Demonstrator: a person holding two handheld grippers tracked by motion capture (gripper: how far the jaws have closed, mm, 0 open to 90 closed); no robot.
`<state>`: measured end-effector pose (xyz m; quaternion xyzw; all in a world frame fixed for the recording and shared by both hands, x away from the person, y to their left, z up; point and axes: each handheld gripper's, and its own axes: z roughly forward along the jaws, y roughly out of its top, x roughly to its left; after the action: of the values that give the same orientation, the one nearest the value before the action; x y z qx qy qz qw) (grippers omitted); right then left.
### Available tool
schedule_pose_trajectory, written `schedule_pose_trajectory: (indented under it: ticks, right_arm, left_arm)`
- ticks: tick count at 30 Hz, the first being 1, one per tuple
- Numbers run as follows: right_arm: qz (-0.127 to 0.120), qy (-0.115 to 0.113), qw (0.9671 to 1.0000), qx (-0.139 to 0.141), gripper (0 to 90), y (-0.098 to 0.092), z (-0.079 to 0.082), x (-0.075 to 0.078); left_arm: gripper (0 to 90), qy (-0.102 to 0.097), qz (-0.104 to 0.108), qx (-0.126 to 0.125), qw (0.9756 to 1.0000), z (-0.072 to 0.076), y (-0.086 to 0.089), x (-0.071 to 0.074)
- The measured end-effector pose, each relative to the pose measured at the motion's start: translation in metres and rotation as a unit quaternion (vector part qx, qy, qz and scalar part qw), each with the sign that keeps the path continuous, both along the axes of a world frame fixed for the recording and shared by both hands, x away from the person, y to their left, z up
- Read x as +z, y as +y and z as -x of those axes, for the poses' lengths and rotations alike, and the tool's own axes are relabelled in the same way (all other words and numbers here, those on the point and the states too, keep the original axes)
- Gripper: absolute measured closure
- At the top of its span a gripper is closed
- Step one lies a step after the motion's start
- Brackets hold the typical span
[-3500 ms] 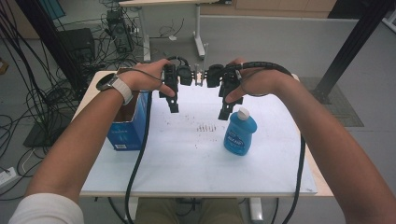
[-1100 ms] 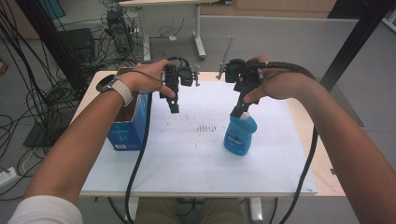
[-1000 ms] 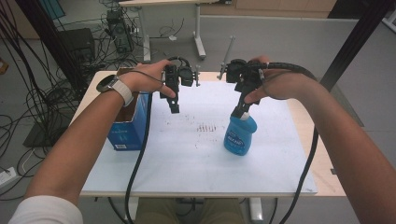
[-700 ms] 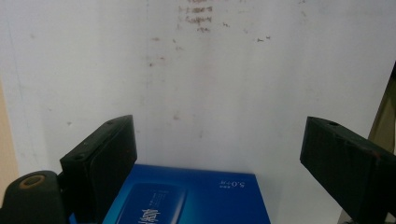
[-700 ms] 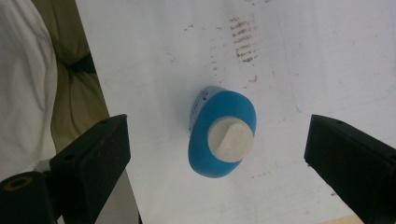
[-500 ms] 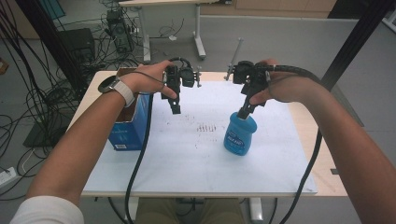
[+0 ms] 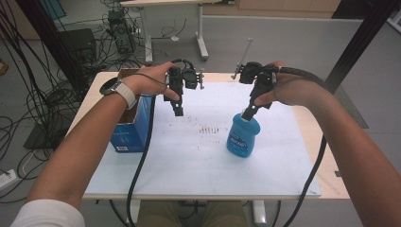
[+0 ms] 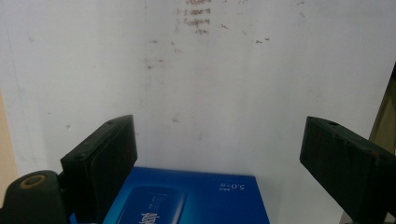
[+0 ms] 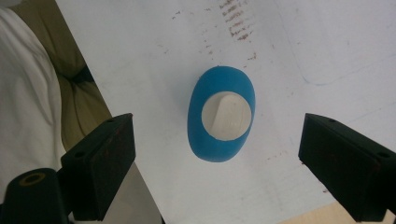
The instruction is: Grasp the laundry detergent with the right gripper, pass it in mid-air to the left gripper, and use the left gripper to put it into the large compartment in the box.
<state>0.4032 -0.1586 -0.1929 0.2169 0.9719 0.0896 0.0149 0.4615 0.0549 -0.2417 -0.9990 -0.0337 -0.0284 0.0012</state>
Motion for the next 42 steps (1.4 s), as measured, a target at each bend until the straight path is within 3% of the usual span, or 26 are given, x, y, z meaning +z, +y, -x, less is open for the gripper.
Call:
schedule_pose_trajectory:
  ticks: [17,20,42]
  right_arm:
    - [-0.003,0.012,0.999,-0.043,6.7,-0.012,0.004,-0.004]
    - [-0.001,-0.004,0.9988,-0.049,6.2,-0.014,0.005,-0.004]
    - [-0.041,-0.022,0.9965,-0.069,4.5,-0.028,0.016,-0.015]
  left_arm:
    - [11.7,-0.001,0.001,-0.009,1.0,0.004,-0.004,0.001]
    - [11.7,-0.001,0.001,-0.009,1.0,0.004,-0.004,0.001]
    - [11.8,0.003,0.0,-0.02,0.9998,0.006,-0.009,-0.001]
